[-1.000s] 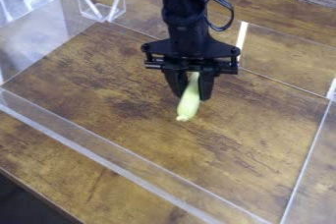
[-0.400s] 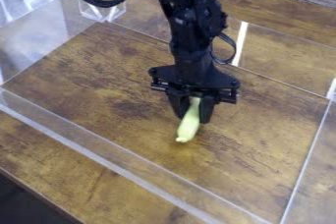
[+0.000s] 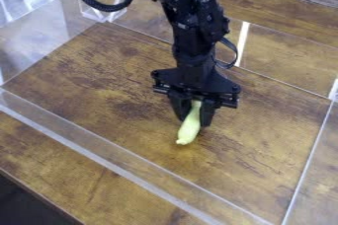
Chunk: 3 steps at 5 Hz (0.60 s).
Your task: Move the green spoon to the right
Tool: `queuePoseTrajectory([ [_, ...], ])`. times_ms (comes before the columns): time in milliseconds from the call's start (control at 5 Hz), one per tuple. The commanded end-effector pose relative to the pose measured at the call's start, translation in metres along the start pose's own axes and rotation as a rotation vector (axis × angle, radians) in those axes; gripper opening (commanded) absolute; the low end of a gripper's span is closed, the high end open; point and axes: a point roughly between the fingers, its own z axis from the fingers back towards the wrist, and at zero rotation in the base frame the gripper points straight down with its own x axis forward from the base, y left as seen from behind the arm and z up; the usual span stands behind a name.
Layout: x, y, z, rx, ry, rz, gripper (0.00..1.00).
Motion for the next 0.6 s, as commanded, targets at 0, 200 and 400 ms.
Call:
queuePoseTrajectory([
  [0,0.0134,-0.0045,0.0186,-0.021,-0.057,-0.008,0.0],
  [200,0.0161,-0.0036,0.0218,-0.029,-0.059,-0.012,0.0],
  [400,0.0195,-0.0006,0.0229,-0.04,-0.059,-0.007,0.0],
])
